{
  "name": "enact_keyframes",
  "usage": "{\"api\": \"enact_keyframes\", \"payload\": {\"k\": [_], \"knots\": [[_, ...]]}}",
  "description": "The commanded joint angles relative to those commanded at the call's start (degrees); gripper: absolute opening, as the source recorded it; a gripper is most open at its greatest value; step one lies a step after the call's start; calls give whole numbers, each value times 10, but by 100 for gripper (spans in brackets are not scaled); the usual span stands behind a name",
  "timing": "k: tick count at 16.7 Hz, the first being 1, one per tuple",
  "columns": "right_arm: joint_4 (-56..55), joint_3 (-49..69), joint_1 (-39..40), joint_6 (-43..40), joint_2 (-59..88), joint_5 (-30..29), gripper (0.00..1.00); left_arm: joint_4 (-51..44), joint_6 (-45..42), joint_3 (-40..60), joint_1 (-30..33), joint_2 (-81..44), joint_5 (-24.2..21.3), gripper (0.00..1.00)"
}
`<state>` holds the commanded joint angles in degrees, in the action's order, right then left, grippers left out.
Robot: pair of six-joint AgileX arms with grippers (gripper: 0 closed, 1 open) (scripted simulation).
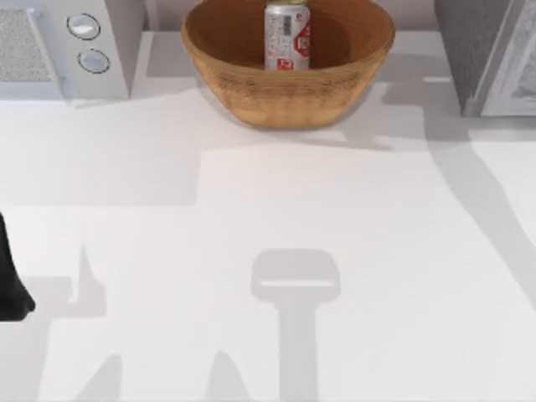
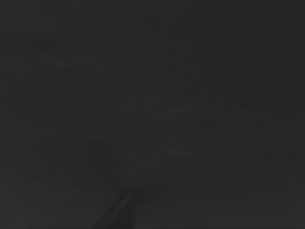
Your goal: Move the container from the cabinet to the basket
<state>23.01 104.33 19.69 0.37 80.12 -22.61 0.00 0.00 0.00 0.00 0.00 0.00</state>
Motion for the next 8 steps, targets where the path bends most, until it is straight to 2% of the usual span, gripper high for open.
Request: {"api": "enact_keyframes", "payload": {"k": [4, 8], "knots": [[-18, -59, -14, 0, -47, 12, 100, 0, 0, 0, 0, 0, 0, 100], [-51, -214, -42, 0, -168, 44, 100, 0, 0, 0, 0, 0, 0, 100]]}}
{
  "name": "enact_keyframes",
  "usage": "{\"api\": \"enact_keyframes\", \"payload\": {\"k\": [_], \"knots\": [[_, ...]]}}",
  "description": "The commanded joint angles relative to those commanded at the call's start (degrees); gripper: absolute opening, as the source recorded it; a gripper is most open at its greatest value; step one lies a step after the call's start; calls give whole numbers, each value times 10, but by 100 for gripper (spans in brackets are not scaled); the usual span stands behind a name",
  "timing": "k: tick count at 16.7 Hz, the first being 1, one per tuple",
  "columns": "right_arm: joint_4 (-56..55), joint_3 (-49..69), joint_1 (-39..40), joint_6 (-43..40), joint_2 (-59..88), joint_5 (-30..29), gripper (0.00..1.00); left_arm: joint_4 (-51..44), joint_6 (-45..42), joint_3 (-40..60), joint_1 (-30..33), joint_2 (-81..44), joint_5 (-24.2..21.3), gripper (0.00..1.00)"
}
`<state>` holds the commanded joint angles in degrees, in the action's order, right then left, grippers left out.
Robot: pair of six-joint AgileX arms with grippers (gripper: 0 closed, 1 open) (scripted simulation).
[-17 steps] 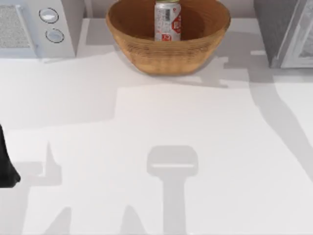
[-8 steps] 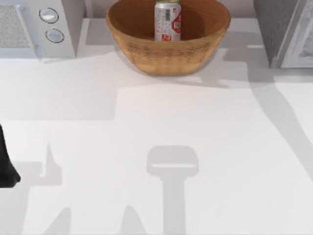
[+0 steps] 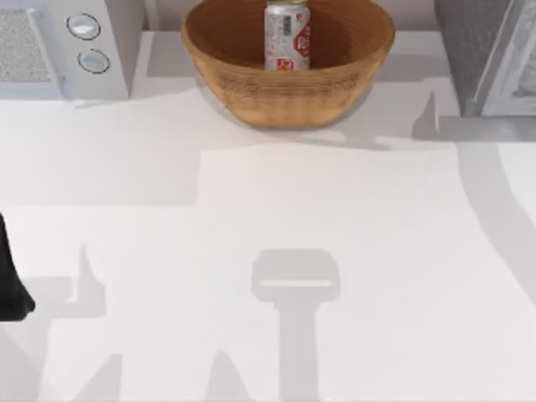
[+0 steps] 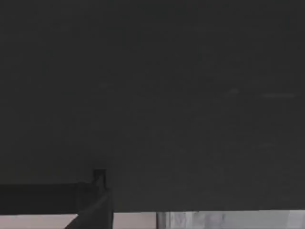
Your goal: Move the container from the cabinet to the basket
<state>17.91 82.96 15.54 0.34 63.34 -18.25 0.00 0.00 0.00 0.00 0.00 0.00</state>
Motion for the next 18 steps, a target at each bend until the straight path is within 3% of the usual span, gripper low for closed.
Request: {"api": "enact_keyframes", "payload": {"k": [11, 15, 18], "knots": [[-126, -638, -112, -3, -461, 132, 100, 0, 0, 0, 0, 0, 0, 100], [-164, -782, -143, -3, -589, 168, 100, 0, 0, 0, 0, 0, 0, 100], [-178, -827, -155, -3, -631, 182, 100, 0, 0, 0, 0, 0, 0, 100]]}}
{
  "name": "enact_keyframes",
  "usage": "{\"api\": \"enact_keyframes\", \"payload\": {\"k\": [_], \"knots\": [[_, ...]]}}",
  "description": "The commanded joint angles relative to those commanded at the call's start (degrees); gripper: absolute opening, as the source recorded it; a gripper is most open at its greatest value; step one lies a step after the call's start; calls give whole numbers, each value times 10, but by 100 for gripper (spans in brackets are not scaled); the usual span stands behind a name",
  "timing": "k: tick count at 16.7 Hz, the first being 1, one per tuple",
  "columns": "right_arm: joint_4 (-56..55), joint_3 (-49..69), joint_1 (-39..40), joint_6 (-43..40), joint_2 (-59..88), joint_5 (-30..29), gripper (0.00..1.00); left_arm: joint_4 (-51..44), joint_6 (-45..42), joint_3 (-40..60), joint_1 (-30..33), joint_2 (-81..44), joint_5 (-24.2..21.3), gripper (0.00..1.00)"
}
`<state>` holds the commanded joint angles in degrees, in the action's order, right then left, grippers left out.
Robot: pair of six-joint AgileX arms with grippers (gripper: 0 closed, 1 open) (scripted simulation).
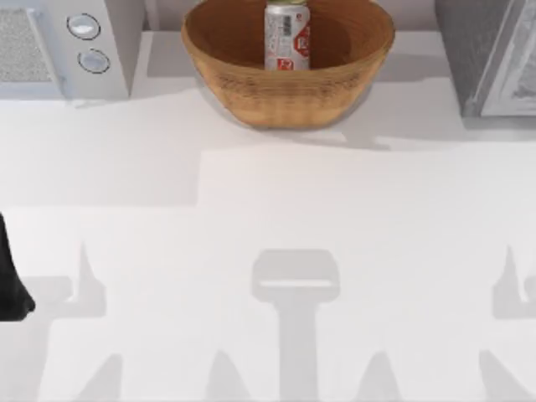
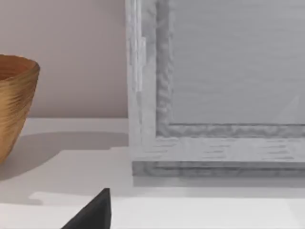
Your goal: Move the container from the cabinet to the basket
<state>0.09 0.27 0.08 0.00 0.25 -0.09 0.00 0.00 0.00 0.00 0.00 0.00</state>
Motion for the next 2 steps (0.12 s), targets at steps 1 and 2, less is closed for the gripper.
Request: {"api": "enact_keyframes", "payload": {"k": [1, 2], "knots": [[-1, -3, -1, 0, -3, 1, 100, 0, 0, 0, 0, 0, 0, 100], [-1, -3, -1, 0, -3, 1, 100, 0, 0, 0, 0, 0, 0, 100]]}}
